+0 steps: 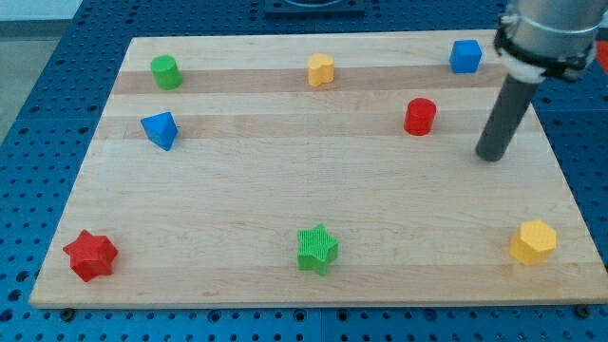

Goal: Nudge the red circle a bit left

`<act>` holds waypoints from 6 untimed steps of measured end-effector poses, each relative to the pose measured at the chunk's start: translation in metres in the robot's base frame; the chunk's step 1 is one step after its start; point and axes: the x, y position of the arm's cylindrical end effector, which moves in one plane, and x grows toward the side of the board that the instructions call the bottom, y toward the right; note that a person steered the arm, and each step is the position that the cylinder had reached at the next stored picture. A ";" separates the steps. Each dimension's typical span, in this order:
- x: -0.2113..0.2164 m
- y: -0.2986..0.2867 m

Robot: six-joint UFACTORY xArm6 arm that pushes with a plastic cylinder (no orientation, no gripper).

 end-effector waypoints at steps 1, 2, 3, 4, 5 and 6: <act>-0.019 -0.020; -0.017 -0.048; -0.015 -0.069; -0.025 -0.070; -0.025 -0.067; -0.025 -0.054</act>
